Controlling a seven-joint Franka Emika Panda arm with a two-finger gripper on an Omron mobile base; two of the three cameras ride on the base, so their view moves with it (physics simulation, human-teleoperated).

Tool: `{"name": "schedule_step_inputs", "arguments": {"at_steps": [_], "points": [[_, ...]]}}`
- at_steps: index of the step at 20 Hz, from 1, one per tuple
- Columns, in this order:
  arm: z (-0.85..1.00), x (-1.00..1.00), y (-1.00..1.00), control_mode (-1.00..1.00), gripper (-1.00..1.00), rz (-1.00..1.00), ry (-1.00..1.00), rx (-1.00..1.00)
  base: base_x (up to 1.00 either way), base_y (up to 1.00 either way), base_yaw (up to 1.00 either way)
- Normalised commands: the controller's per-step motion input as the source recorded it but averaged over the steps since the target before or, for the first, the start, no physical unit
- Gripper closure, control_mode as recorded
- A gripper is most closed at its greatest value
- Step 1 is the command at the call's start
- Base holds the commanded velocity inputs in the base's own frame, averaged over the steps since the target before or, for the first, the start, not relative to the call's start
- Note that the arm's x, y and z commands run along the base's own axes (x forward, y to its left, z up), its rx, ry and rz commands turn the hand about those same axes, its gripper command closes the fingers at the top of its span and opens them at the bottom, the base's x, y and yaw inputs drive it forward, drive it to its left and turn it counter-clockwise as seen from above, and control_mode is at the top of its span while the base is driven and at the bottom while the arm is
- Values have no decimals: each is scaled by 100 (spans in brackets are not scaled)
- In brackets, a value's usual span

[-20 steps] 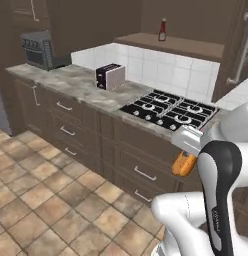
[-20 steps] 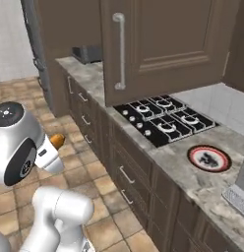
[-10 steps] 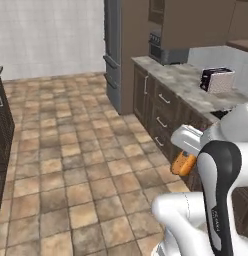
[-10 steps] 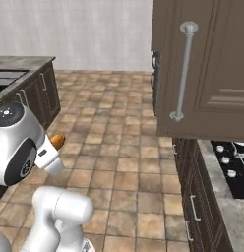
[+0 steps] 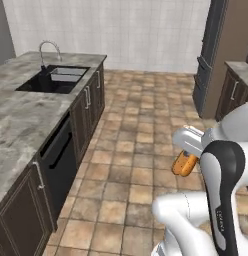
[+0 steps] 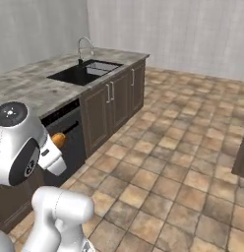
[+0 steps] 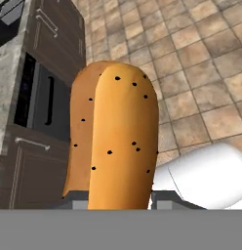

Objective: Move the hot dog bun to the plate on the dining table and place the condiment next to that plate. Then navigate to the fridge and take the sausage and place it on the plate as well.

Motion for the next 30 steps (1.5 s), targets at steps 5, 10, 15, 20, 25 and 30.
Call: {"name": "schedule_step_inputs", "arguments": {"at_steps": [5,10,15,20,25,30], "points": [[0,0,0,100,100,0,0,0,-70,86,41],[0,0,0,100,100,0,0,0,-50,99,28],[0,0,0,100,100,0,0,0,-7,100,7],[0,0,0,100,100,0,0,0,7,100,0],[0,0,0,100,100,0,0,0,22,100,0],[0,0,0,100,100,0,0,0,47,100,-1]]}}
